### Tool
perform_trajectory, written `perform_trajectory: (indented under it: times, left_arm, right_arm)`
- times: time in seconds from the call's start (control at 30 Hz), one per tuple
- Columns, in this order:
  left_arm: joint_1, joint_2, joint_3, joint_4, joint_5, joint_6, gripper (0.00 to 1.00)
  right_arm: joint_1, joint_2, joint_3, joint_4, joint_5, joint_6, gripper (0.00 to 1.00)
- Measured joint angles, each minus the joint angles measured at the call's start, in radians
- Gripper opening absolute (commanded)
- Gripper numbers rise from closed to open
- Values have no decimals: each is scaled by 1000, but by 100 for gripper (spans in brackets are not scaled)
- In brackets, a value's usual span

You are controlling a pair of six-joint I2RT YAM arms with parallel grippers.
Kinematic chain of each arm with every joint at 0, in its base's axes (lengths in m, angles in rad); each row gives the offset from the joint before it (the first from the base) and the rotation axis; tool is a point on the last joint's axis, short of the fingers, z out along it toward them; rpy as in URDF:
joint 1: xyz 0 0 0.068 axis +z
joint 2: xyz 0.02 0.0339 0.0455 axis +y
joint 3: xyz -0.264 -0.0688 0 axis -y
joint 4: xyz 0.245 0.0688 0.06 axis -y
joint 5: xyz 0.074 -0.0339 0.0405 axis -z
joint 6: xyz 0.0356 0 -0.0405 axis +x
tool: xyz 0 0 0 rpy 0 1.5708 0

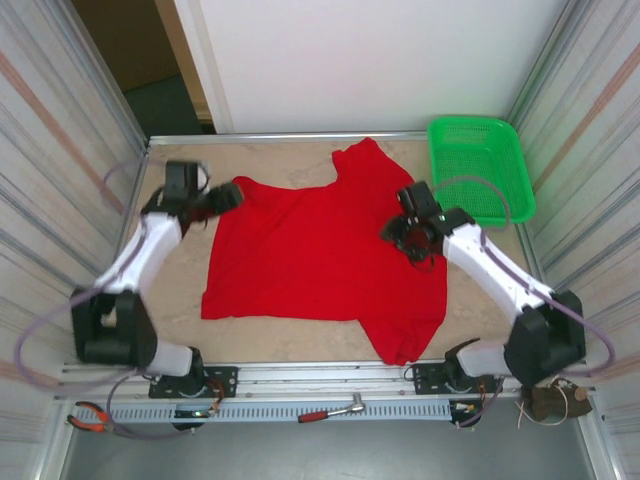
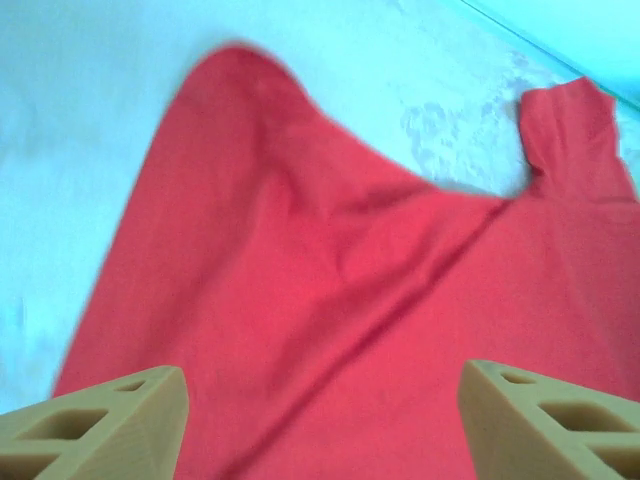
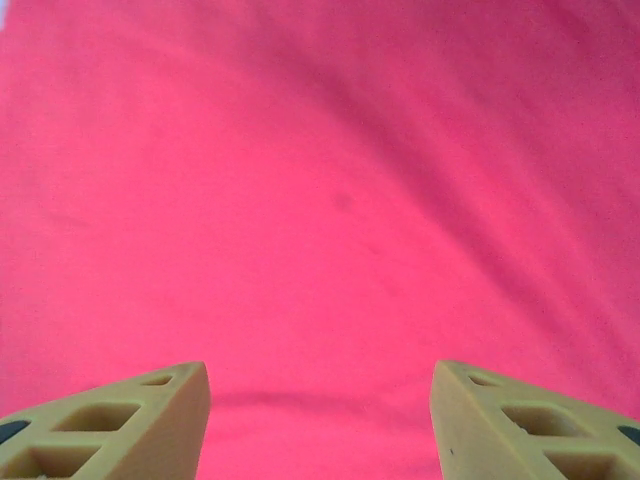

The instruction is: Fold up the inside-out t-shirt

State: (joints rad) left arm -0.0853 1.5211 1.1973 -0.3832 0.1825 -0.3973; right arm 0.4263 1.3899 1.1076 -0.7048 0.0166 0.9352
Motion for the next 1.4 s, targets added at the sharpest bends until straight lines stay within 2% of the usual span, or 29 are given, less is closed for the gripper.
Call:
perform_trajectory:
  times: [0.13, 0.23, 0.33, 0.5, 0.8, 1.0, 1.17, 1.27, 1.33, 1.4]
  left_arm:
    - [-17, 329, 359, -77, -78, 186, 68]
    - [-39, 520, 570, -156, -156, 305, 68]
    - [-55, 671, 743, -225, -226, 397, 68]
    - [-74, 840, 941, -300, -309, 517, 69]
    - [-113, 941, 1040, -346, -386, 679, 69]
    - [-120, 967, 1048, -355, -386, 710, 70]
    - [-112, 1003, 1067, -374, -385, 711, 66]
    - [-104, 1021, 1078, -384, -370, 700, 48]
    - [-96, 1021, 1080, -393, -357, 692, 29]
    - [-85, 1021, 1085, -402, -342, 685, 4]
  right_arm:
    - [-31, 206, 156, 32, -42, -92, 57]
    - [-49, 357, 246, 44, -66, -134, 56]
    - [-64, 474, 322, 48, -79, -160, 56]
    - [-95, 582, 386, 50, -93, -179, 55]
    - [-123, 628, 389, 49, -96, -188, 55]
    - [-123, 647, 389, 49, -93, -187, 54]
    - [-124, 654, 388, 45, -91, -184, 54]
    - [-124, 654, 387, 46, -86, -182, 54]
    - [-124, 654, 384, 45, -79, -180, 54]
    - [-124, 654, 380, 37, -68, -175, 54]
